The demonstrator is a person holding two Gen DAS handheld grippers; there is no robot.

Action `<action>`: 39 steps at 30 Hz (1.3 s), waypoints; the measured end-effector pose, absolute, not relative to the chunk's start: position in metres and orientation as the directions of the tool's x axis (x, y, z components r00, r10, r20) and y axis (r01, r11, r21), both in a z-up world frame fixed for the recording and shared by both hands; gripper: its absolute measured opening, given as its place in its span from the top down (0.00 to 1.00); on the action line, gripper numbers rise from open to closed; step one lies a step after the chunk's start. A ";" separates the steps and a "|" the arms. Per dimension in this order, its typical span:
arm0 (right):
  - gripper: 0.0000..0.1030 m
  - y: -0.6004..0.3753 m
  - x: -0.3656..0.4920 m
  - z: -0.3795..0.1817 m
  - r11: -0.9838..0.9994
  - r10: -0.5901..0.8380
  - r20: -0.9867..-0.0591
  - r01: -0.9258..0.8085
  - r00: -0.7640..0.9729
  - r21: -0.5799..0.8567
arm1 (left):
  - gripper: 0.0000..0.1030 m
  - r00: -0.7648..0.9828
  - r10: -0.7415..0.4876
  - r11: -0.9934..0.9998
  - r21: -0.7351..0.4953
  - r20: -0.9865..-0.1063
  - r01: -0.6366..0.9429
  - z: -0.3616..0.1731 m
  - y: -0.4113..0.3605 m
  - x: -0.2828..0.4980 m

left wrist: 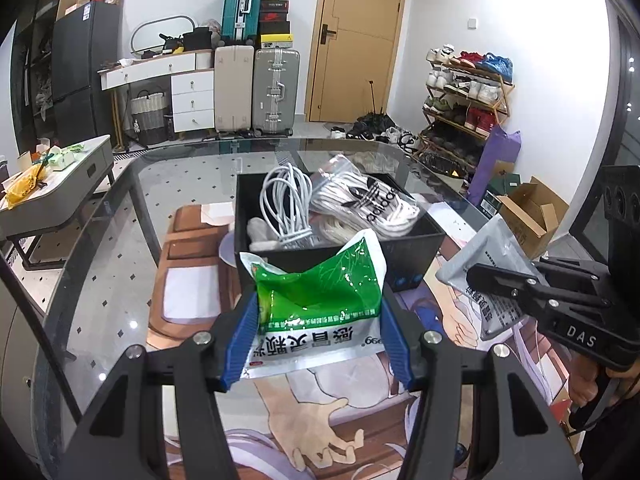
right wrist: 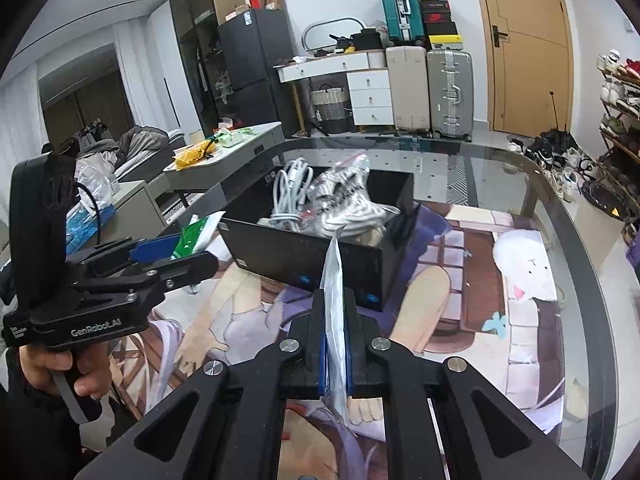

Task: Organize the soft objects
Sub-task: 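Grasp the grey printed packet with the right gripper while the left grasps the green sachet, then carry the grey packet and green sachet over the black box and release them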

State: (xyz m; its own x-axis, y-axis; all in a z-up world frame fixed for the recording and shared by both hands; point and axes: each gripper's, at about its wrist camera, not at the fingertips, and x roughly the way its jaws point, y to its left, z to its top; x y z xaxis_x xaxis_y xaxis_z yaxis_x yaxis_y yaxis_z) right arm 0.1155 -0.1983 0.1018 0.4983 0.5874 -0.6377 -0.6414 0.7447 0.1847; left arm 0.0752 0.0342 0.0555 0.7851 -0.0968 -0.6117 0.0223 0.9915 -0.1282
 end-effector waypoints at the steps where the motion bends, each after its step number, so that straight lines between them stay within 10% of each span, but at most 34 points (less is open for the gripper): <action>1: 0.94 -0.195 0.114 0.104 0.742 0.588 -0.636 -0.647 0.500 0.176 | 0.45 0.790 -0.095 0.991 -0.129 -0.605 0.021 0.057 0.036 0.075; 39: 0.94 -0.139 0.184 0.154 0.675 0.667 -0.573 -0.712 0.477 0.193 | 0.45 0.845 -0.037 0.997 -0.073 -0.534 -0.002 0.082 0.049 0.139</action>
